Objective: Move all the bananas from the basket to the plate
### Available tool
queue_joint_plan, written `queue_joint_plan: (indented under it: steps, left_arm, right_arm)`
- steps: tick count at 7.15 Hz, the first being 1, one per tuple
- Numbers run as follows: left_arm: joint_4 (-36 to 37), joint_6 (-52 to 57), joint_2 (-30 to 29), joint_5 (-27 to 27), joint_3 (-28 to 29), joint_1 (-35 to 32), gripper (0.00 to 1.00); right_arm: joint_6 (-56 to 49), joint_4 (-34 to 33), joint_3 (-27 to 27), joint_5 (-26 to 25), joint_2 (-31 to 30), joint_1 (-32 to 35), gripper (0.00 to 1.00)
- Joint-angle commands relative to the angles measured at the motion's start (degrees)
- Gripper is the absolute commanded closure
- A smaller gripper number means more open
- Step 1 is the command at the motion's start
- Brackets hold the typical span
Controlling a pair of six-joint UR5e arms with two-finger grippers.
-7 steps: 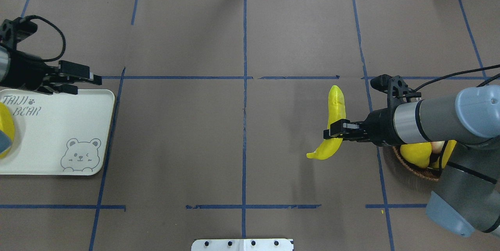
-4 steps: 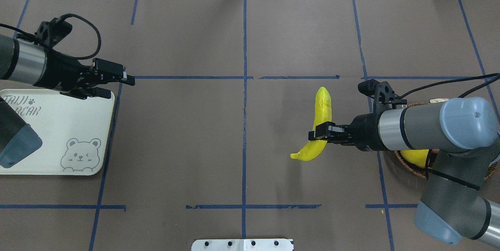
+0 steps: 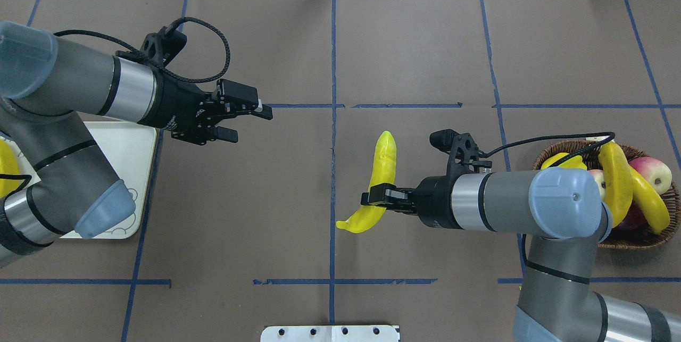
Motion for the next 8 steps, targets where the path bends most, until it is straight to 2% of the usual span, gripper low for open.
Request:
queue_joint_plan:
  steps: [1, 3, 6, 7, 8]
  left_arm:
    - [0.38, -0.98, -3.0, 8.25, 0.98, 6.65, 0.0]
    - [0.64, -1.06, -6.24, 11.98, 3.5, 10.2, 0.0]
    - [0.64, -1.06, -7.58, 15.33, 5.36, 11.79, 0.03]
    - [0.64, -1.15, -7.58, 15.42, 5.63, 12.14, 0.14]
    - [0.64, -1.15, -7.58, 15.42, 5.81, 12.23, 0.17]
  right_arm:
    - [0.33, -0.09, -1.99, -4.8, 4.18, -3.55, 0.84]
    - [0.33, -0.53, -2.17, -6.57, 5.59, -5.23, 0.84]
    - [0.42, -0.71, -2.87, -8.17, 7.01, -6.47, 0.84]
    - [0.42, -0.62, -2.87, -8.17, 7.09, -6.47, 0.84]
    - [0.42, -0.62, -2.87, -8.17, 7.18, -6.47, 0.84]
